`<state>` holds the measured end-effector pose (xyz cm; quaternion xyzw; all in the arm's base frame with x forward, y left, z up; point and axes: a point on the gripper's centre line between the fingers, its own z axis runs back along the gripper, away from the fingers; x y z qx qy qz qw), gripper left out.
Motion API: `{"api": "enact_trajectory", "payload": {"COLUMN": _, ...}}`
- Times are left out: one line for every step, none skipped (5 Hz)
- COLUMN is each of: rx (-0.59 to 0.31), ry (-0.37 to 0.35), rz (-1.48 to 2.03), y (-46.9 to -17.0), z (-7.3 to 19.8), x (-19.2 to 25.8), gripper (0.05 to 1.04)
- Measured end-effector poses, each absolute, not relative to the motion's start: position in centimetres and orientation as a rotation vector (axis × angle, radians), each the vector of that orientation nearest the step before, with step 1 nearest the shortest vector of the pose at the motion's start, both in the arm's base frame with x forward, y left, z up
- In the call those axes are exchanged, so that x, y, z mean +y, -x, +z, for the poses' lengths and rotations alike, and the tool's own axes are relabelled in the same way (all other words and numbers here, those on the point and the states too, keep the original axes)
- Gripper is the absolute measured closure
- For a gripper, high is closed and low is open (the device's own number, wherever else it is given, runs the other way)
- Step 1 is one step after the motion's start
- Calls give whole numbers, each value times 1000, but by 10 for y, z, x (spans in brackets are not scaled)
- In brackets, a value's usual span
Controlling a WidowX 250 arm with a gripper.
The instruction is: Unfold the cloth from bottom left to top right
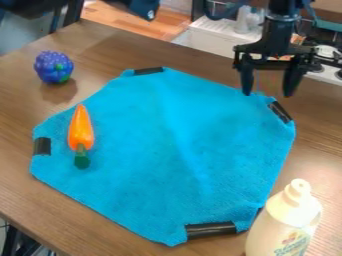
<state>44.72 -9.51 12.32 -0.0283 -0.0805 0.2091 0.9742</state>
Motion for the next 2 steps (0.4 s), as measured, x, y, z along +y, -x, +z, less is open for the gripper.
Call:
{"api": "enact_trajectory", "payload": {"rx": -163, "ry": 75, "rz": 396, "y": -433, "z": 140, "x": -77, "gripper": 83}}
{"api": "enact_trajectory", "payload": {"rx": -176, "ry": 49, "rz": 446, "y": -406, "z": 177, "x": -38, "gripper": 84}}
